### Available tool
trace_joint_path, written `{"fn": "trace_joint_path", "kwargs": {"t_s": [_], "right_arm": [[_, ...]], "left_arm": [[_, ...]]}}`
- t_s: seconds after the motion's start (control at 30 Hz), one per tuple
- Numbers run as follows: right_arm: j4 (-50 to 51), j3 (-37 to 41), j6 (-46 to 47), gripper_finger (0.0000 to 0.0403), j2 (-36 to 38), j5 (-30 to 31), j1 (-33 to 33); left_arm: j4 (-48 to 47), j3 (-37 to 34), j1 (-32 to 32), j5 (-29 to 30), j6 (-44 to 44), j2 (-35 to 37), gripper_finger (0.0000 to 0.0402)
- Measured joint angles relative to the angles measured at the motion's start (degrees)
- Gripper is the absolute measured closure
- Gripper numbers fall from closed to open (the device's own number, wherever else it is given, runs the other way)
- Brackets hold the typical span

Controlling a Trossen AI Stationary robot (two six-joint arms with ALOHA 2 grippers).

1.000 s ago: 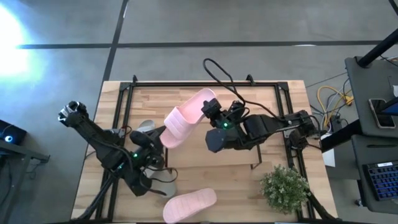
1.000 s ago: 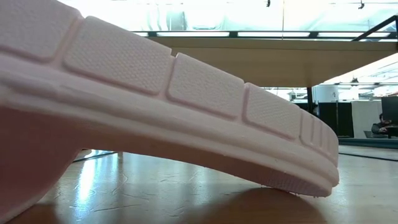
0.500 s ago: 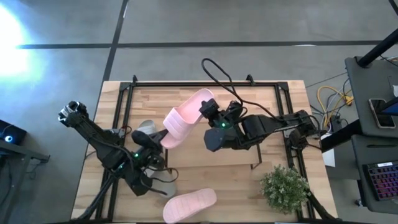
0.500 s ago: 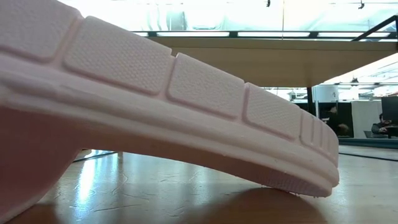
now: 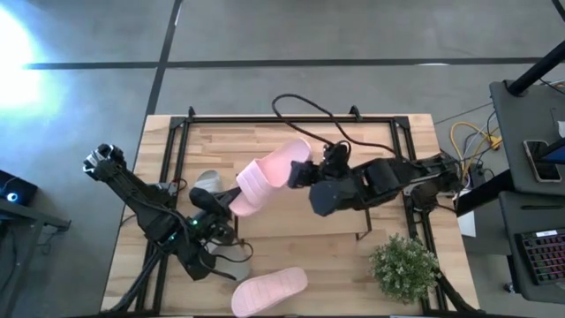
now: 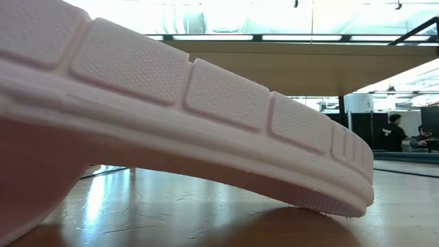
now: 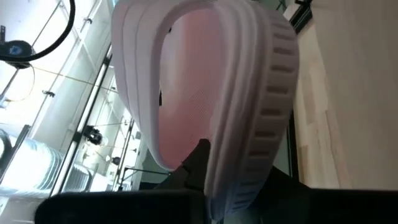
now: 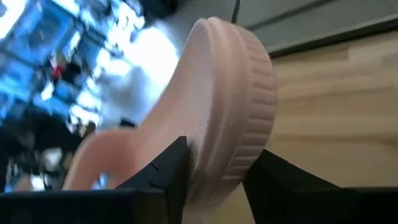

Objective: Pick and place slides into the shelf
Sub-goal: Put the right pink slide on the shelf

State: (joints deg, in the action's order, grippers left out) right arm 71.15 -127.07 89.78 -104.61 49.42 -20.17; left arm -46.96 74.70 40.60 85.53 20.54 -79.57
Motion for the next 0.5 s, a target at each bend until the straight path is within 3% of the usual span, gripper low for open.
{"fn": "trace_joint_path", "kwargs": {"t_s": [0.37,0.5], "right_arm": [[17.8,0.0,5.2,0.0227,4.8,-11.3,-4.2],[17.0,0.1,5.1,0.0217,6.3,-12.6,-5.8]], "left_arm": [[-0.7,0.0,0.4,-0.2,-0.5,0.3,0.0381],[-0.6,0.0,2.0,-5.8,0.8,0.3,0.0382]]}}
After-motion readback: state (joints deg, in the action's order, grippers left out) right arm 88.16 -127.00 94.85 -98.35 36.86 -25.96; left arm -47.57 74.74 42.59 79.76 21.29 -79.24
